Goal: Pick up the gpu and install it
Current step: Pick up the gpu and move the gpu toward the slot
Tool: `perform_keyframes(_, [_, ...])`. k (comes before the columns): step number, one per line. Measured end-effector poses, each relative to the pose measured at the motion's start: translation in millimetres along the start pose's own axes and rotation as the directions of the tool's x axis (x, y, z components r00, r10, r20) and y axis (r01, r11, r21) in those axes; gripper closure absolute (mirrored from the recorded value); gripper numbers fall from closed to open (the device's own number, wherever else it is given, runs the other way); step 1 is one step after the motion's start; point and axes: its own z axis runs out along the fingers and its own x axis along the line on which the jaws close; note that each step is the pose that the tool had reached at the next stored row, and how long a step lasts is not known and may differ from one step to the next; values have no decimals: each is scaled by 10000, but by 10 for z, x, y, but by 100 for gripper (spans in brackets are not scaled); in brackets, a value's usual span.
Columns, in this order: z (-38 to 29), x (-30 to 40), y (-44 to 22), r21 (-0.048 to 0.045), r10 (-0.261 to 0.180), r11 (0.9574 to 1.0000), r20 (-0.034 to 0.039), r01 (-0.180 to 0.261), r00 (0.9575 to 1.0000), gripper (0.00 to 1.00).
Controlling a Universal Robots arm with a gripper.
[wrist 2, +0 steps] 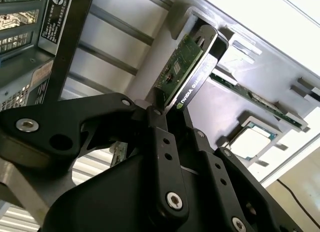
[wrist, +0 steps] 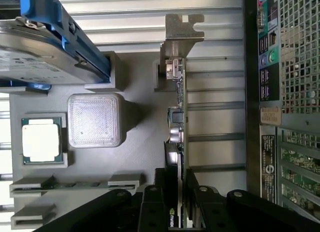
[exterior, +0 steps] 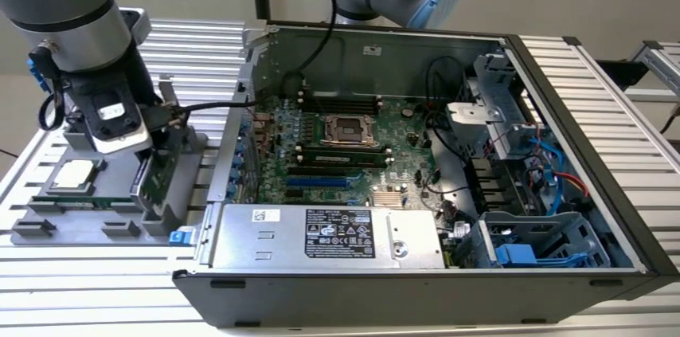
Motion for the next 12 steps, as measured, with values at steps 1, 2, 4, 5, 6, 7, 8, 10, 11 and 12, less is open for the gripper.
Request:
perform_keyframes(1, [-18,-1,0,0,-4,10000,0,4,10000,100])
perform_keyframes(2, [-36,-2,1,0,-6,10000,-1,6,10000,100])
perform_keyframes(4, [-72,-2,3,0,-5,10000,-1,5,10000,100])
perform_keyframes(5, [-89,-2,4,0,-6,10000,-2,6,10000,100])
perform_keyframes(6, [-107,-2,5,0,-5,10000,-1,5,10000,100])
perform_keyframes(7, [-124,-2,6,0,-4,10000,-1,4,10000,100])
perform_keyframes(8, [-143,-2,7,0,-4,10000,-1,4,10000,100])
perform_keyframes(10, [-175,-2,9,-1,-4,10000,-1,4,10000,100])
perform_keyframes(11, [-192,-3,9,0,-4,10000,-1,4,10000,100])
perform_keyframes(12, [-208,-3,10,1,-4,10000,-1,4,10000,100])
